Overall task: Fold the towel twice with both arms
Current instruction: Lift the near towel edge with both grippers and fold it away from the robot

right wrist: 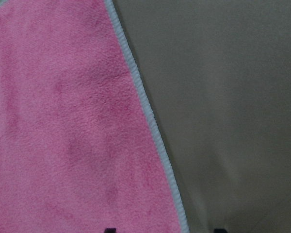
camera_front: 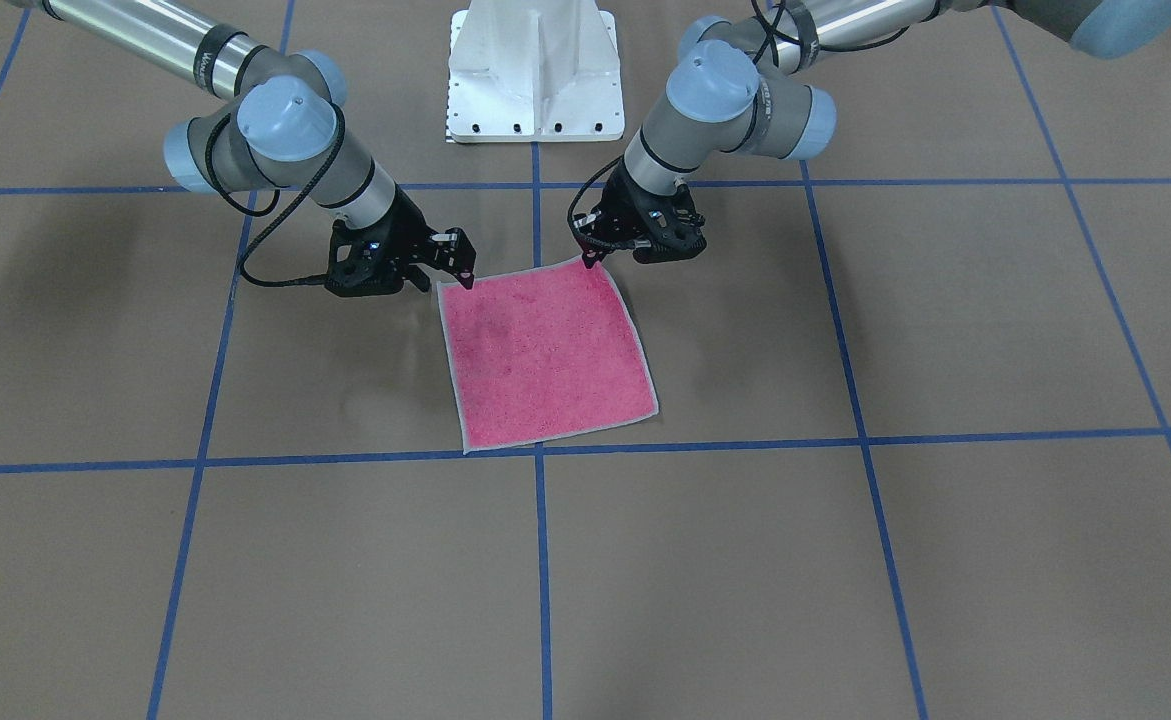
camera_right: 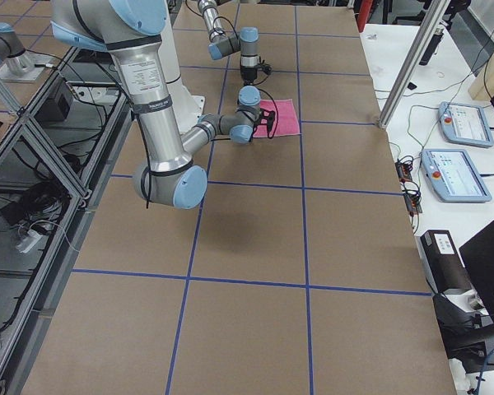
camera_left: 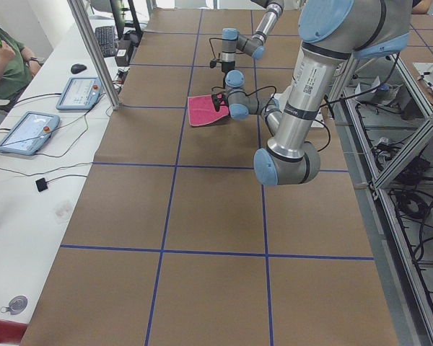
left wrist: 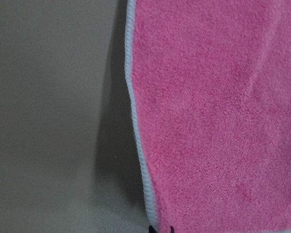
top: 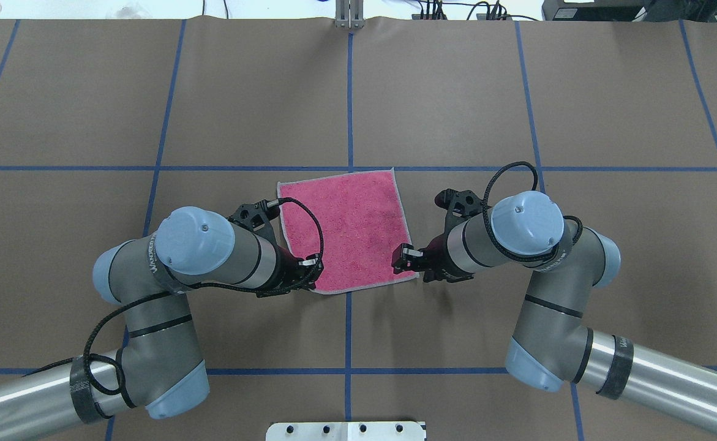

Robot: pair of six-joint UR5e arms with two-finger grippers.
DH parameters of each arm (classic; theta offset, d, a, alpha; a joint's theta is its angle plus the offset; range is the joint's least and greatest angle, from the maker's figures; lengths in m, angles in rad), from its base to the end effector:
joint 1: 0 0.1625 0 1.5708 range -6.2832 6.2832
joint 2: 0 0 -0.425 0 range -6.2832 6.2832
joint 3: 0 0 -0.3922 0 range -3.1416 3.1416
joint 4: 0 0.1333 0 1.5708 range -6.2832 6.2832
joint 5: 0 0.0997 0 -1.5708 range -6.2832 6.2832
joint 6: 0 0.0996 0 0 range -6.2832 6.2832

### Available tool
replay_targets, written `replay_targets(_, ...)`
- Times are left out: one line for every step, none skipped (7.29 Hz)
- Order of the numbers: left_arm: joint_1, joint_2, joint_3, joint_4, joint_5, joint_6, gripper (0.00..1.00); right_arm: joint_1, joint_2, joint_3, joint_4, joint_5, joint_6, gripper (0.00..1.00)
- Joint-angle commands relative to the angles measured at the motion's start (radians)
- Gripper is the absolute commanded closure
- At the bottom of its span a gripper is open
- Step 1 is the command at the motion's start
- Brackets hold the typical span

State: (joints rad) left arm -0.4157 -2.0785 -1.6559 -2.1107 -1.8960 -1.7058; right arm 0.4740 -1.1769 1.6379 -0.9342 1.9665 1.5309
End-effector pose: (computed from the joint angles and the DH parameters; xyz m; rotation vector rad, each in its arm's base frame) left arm 0.5625 -0.3592 0.2645 -0.1301 1.1550 -0.3036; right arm -0.5276 -0.3773 0.3336 -0.0681 -1.1363 0.1692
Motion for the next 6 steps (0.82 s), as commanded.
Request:
replay_targets(0.000,0.000,0.001,0.000,0.002,0.000,1.00,-0.002,0.000,-0.001,-0.003,0.000,0.000,0.45)
replay_targets(0.000,0.000,0.001,0.000,0.002,0.000,1.00,-0.002,0.000,-0.004,-0.003,0.000,0.000,0.45)
replay_targets(0.000,0.002,0.001,0.000,0.002,0.000,1.00,-0.002,0.000,-0.004,-0.003,0.000,0.000,0.50)
replay_targets(0.000,0.000,0.001,0.000,0.002,-0.001,1.00,0.000,0.000,-0.004,0.000,0.000,0.000,0.61)
replay_targets(0.000,0.000,0.001,0.000,0.002,-0.001,1.00,0.000,-0.001,-0.004,0.002,0.002,0.000,0.78)
replay_targets(0.000,0.000,0.001,0.000,0.003,-0.003,1.00,0.001,-0.001,-0.004,0.005,0.002,-0.002,1.00)
